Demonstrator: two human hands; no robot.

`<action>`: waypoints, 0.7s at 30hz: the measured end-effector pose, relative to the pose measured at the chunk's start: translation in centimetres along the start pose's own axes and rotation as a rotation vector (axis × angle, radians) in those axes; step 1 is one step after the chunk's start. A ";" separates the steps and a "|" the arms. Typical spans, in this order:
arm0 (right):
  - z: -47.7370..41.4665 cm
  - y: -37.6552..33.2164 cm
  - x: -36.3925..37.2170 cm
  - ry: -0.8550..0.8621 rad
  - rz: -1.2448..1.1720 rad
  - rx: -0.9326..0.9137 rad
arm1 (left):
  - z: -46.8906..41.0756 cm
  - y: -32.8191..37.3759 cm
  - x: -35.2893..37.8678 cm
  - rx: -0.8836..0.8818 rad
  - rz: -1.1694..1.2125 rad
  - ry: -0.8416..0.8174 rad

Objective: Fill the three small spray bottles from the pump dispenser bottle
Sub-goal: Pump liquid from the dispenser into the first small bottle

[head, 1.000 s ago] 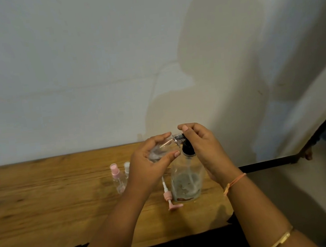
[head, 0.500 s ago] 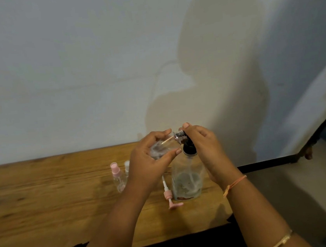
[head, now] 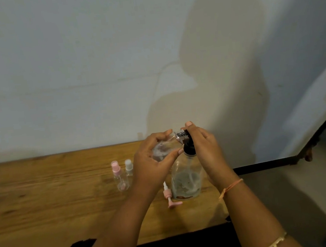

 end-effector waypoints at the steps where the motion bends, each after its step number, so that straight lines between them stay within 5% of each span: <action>1: 0.0 -0.1 0.1 -0.001 0.004 -0.001 | 0.0 0.0 0.0 0.000 -0.001 0.008; 21: -0.5 0.2 -0.1 -0.005 -0.004 0.029 | -0.1 -0.5 0.1 0.014 0.018 0.015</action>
Point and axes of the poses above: each hand's wrist, its own z-axis away from the middle knuckle, its own x-axis out of the palm, y = z × x, the point moved 5 cm from there along -z, towards the middle knuckle, and after that the axes turned 15 degrees about x, right-handed, at the moved point
